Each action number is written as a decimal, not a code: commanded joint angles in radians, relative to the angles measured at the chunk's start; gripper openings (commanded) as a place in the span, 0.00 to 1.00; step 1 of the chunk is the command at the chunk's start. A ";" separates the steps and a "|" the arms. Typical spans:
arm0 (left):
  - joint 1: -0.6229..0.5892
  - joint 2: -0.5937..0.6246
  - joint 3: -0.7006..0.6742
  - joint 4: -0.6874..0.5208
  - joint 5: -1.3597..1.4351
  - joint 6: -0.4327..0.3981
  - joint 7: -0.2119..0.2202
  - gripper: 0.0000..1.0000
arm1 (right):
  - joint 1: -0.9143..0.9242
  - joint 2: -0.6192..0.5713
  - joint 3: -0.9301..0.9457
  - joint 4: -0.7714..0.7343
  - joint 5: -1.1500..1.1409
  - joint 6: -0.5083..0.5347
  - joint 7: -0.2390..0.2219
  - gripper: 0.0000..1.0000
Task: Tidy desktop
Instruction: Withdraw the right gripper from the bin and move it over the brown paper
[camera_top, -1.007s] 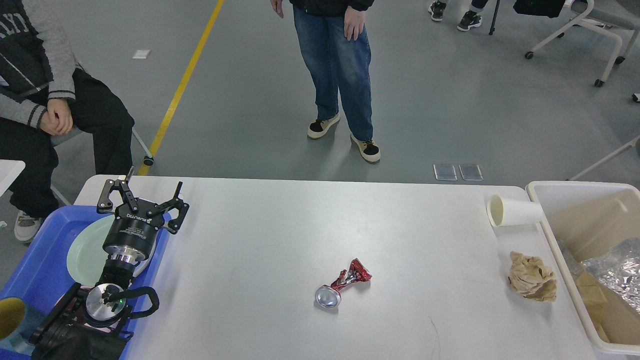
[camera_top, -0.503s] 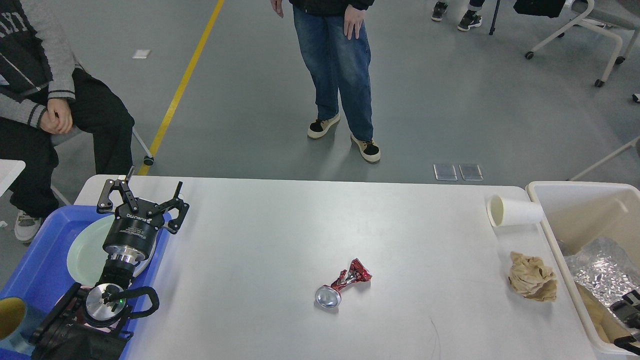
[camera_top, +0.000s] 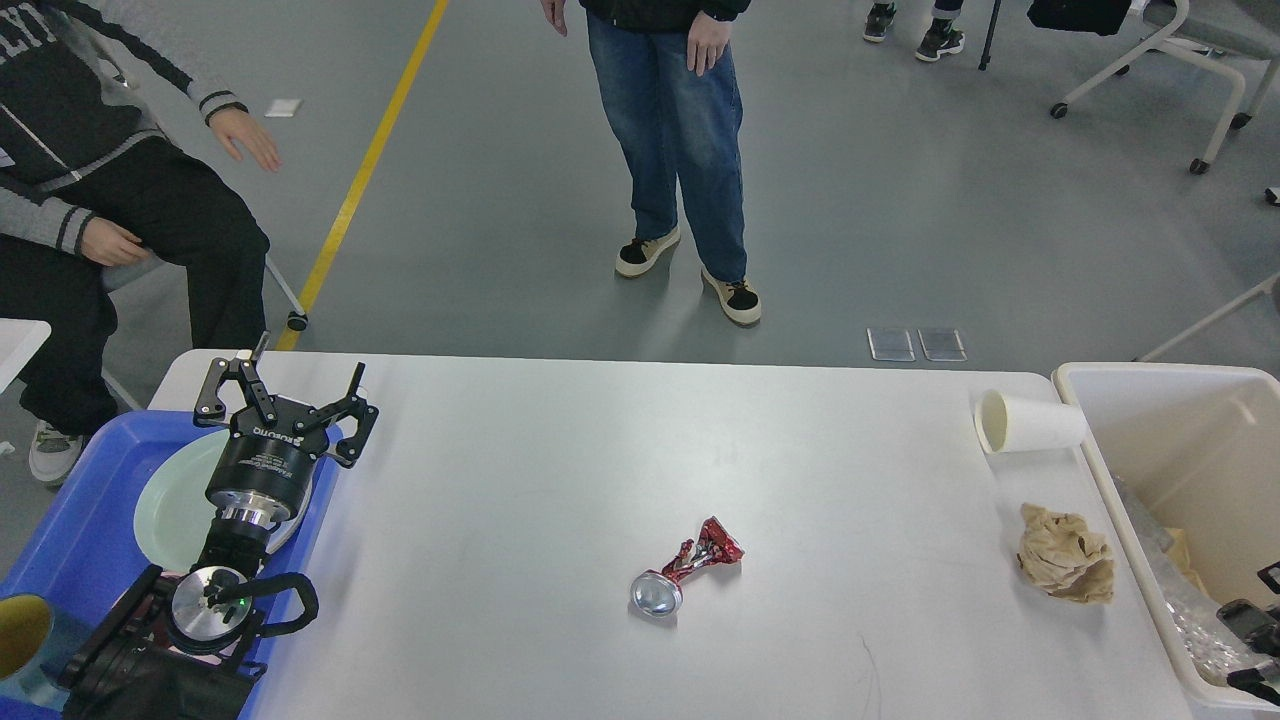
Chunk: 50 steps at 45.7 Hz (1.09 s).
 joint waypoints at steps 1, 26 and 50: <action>0.000 0.000 0.000 0.000 0.000 0.000 0.000 0.96 | 0.083 -0.077 -0.001 0.105 -0.007 0.022 0.002 1.00; 0.000 -0.002 0.000 0.000 0.000 0.000 0.000 0.96 | 0.980 -0.245 -0.538 0.844 -0.141 0.358 0.002 1.00; 0.000 0.000 0.000 0.000 0.000 0.000 0.000 0.96 | 1.746 -0.081 -0.662 1.308 -0.135 1.032 -0.015 1.00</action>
